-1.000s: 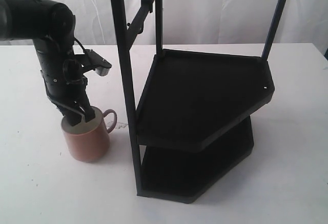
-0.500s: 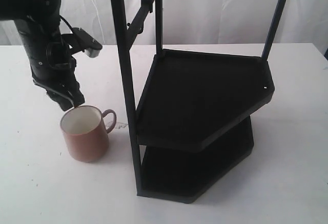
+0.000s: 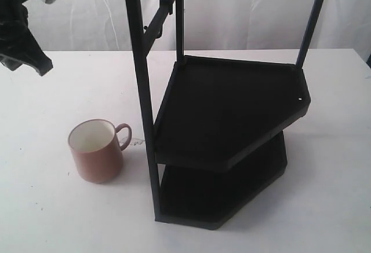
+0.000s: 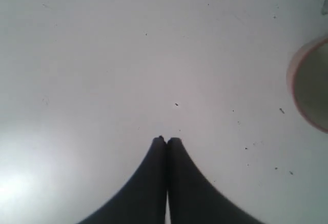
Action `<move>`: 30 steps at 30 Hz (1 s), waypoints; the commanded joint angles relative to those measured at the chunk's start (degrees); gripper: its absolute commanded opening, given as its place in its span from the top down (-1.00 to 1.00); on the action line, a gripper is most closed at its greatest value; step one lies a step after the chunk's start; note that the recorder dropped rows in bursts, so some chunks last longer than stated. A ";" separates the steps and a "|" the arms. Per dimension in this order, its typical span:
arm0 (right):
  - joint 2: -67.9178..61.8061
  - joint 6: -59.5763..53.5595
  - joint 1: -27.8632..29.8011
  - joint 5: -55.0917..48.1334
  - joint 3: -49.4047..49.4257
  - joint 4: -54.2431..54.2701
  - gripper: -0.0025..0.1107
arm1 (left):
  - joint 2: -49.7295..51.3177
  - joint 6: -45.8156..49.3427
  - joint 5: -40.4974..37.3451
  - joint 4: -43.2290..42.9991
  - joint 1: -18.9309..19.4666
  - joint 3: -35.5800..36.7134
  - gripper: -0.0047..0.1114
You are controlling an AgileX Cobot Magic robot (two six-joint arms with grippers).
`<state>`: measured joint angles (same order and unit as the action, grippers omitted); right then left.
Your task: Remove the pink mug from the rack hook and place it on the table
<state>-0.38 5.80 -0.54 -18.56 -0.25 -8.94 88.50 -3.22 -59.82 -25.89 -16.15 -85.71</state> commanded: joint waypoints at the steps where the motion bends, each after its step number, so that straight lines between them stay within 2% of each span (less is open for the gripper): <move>1: 0.38 0.18 -0.08 0.46 0.25 0.06 0.96 | -2.93 -4.57 0.52 0.10 4.55 3.29 0.91; 6: 0.38 0.18 -0.08 0.46 0.25 0.06 0.96 | -7.07 -8.85 5.87 0.90 13.05 12.65 0.92; 9: 0.38 0.18 -0.08 0.46 0.25 0.06 0.96 | -11.04 -10.29 10.99 1.62 18.24 20.91 0.92; 11: 0.38 0.18 -0.08 0.46 0.25 0.06 0.96 | -14.43 -10.69 16.23 1.62 20.42 26.40 0.92; 13: 0.38 0.18 -0.08 0.46 0.25 0.06 0.96 | -18.86 -14.91 21.03 1.50 21.91 32.35 0.92; 17: 0.38 0.18 -0.08 0.46 0.25 0.06 0.96 | -31.22 -24.54 33.35 1.10 22.55 43.29 0.92; 21: 0.38 0.18 -0.08 0.46 0.25 0.06 0.96 | -45.20 -27.04 42.44 1.10 22.55 52.64 0.92; 26: 0.38 0.18 -0.08 0.46 0.25 0.06 0.96 | -62.18 -27.04 43.54 1.84 22.55 58.96 0.92; 30: 0.38 0.18 -0.08 0.46 0.25 0.06 0.96 | -77.50 -26.54 39.62 2.44 22.22 60.06 0.92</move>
<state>-0.38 5.80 -0.54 -18.56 -0.25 -8.94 16.53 -29.66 -18.77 -23.83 6.22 -26.13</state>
